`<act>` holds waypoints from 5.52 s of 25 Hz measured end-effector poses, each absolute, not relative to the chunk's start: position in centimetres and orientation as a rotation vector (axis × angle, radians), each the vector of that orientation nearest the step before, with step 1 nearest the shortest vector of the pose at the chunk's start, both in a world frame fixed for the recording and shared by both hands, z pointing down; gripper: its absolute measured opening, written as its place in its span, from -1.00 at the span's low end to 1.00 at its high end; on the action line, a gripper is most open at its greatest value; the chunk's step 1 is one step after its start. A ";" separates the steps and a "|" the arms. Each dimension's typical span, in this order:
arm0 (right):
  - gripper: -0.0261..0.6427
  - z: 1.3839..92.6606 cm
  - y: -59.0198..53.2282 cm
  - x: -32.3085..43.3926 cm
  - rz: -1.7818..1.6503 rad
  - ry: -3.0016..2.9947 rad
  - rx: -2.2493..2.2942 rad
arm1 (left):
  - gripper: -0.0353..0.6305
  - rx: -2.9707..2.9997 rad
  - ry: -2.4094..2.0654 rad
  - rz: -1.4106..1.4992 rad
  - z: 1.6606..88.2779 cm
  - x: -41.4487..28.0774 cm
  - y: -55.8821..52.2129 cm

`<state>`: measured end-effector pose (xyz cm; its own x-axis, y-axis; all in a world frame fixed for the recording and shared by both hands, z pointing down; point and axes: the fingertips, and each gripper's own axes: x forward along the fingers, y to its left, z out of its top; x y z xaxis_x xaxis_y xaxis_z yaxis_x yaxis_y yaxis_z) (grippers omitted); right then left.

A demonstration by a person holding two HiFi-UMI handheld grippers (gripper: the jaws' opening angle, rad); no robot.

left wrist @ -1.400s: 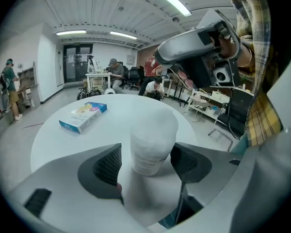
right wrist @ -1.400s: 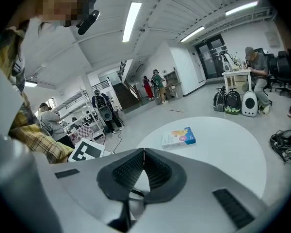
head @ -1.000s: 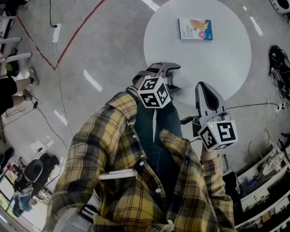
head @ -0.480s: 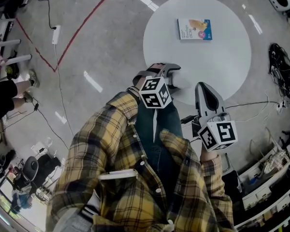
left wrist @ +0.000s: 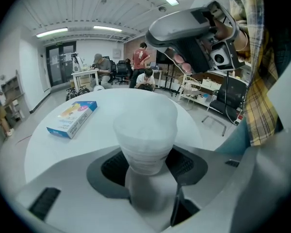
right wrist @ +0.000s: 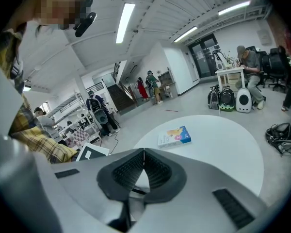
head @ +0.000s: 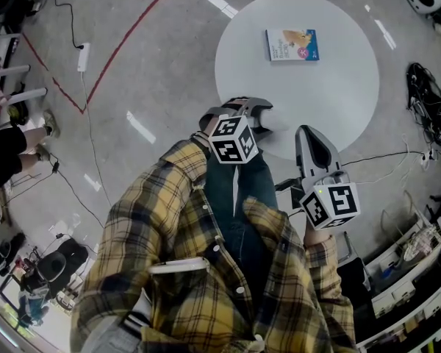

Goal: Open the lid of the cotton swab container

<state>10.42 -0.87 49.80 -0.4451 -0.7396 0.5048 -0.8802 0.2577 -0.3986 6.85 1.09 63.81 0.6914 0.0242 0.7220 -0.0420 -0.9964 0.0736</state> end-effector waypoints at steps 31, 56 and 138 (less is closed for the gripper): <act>-0.87 39.9 -4.5 12.9 0.739 -2.412 1.636 | -0.18 2.886 -0.053 1.089 49.0 8.4 -3.3; -0.87 31.4 -2.1 12.9 0.542 -2.573 1.571 | -0.18 2.929 0.073 1.095 37.4 7.1 1.6; -0.22 29.9 3.1 2.8 0.247 -2.880 0.454 | -0.19 2.873 0.244 1.088 36.6 6.7 5.2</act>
<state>2.84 3.12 29.91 -0.9294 -0.2836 0.2363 -0.3197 0.9384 -0.1314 6.68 5.18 36.63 0.7386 0.1686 0.6527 0.1266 -0.9857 0.1114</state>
